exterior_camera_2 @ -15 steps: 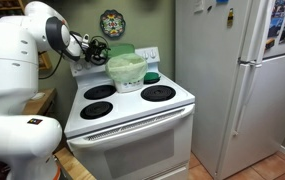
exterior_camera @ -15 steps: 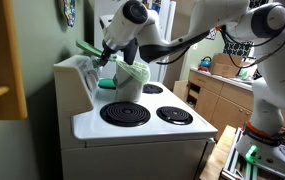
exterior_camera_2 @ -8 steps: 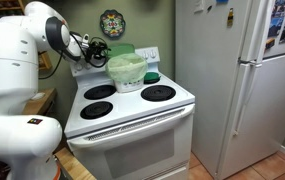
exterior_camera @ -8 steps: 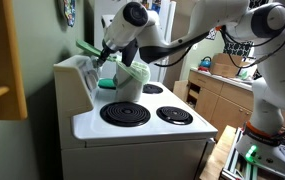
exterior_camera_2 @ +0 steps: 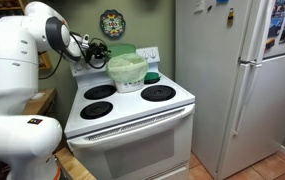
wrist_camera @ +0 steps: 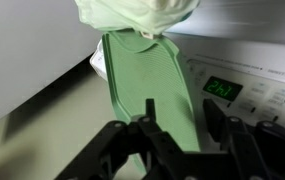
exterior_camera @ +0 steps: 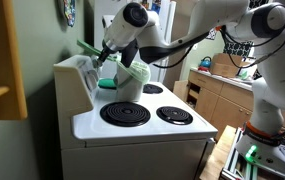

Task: Close the white and green bin.

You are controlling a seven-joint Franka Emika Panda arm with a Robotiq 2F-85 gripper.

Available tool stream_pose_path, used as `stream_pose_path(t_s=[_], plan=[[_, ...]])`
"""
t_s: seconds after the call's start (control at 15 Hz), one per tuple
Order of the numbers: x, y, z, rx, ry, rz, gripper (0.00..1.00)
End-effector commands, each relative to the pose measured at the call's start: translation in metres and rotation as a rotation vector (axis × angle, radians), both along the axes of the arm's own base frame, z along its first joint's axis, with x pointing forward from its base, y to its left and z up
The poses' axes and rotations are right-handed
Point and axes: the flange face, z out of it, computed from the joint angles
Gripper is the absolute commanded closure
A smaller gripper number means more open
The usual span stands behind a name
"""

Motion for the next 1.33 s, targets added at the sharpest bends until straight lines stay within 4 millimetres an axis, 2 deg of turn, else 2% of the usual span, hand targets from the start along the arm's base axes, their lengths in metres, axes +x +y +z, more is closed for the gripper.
stream_pose_path(t_s=[0.0,0.2,0.27,0.33,0.73,1.2,1.27], plan=[[-0.004,-0.004,-0.002,0.028,-0.021,-0.008,0.68],[-0.005,-0.007,-0.003,0.077,-0.023,-0.03,0.94],[-0.005,-0.008,-0.002,0.099,-0.028,-0.038,0.97],[-0.005,-0.01,0.001,0.115,-0.037,-0.045,0.94],[-0.008,-0.015,0.016,0.326,-0.107,-0.092,0.95],[-0.018,-0.01,0.01,0.572,-0.18,-0.184,0.95],[-0.005,-0.009,0.024,0.511,-0.18,-0.177,0.87]])
